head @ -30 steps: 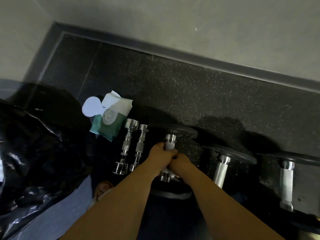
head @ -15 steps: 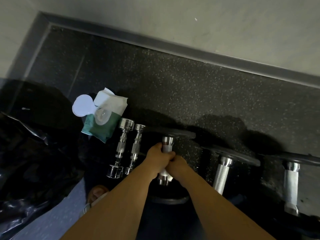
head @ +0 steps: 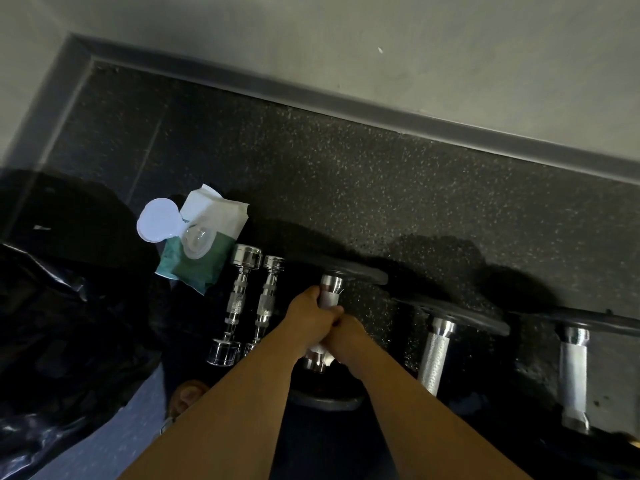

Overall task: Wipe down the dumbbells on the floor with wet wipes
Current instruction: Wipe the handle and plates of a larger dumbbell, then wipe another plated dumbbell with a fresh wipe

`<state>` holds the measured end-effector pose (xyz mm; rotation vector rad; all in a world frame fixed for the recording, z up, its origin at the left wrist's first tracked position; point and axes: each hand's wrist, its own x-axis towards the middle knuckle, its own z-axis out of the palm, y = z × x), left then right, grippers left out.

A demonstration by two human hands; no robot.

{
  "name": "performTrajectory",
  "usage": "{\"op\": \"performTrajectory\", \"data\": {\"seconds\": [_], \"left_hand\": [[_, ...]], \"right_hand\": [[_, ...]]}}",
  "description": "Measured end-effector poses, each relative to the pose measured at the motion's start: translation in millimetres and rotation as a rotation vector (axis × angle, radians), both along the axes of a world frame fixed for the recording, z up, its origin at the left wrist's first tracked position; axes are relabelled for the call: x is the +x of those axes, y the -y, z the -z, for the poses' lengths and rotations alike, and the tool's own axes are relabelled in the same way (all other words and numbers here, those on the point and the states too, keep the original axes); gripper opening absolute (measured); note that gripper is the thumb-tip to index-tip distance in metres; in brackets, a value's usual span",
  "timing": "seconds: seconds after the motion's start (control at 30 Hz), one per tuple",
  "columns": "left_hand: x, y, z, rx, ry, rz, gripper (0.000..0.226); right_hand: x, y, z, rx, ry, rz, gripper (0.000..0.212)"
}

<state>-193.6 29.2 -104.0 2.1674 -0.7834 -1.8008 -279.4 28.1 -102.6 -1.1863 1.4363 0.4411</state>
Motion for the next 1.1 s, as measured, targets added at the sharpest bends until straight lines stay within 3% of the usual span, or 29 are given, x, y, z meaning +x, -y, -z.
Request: {"op": "performTrajectory", "data": {"seconds": [0.23, 0.33, 0.43, 0.63, 0.7, 0.77, 0.8, 0.83, 0.93, 1.0, 1.1], "left_hand": [[0, -7, 1, 0.003, -0.001, -0.001, 0.041], [1, -7, -1, -0.008, 0.004, 0.013, 0.042], [4, -6, -6, -0.037, 0.051, 0.035, 0.038], [-3, 2, -28, -0.033, 0.210, 0.287, 0.032], [-17, -1, -38, -0.046, 0.377, 0.359, 0.037], [-37, -4, -51, -0.121, 0.556, 0.384, 0.044], [-49, -5, -59, -0.167, 0.592, 0.382, 0.046], [-60, -5, -63, -0.202, 0.587, 0.384, 0.047], [-100, -4, -68, -0.172, 0.424, 0.393, 0.042], [-127, -5, -65, -0.062, 0.280, 0.338, 0.039], [-162, -11, -59, 0.163, 0.111, 0.223, 0.056]], "right_hand": [[-6, -9, 0, -0.044, -0.020, -0.043, 0.042], [-1, -7, -3, 0.215, 0.085, 0.571, 0.030], [-15, -1, -17, 0.159, 0.086, 0.365, 0.015], [-69, 16, -45, 0.109, -0.010, 0.373, 0.003], [-83, 20, -51, 0.124, -0.036, 0.392, 0.006], [-97, 21, -64, 0.144, -0.067, 0.348, 0.030], [-107, 21, -65, 0.130, -0.009, 0.416, 0.032], [-117, 21, -62, 0.097, 0.083, 0.471, 0.029], [-148, 16, -79, 0.058, 0.086, 0.522, 0.018], [-168, 13, -78, 0.047, 0.129, 0.526, 0.019], [-195, 10, -79, 0.021, 0.172, 0.537, 0.029]]}}
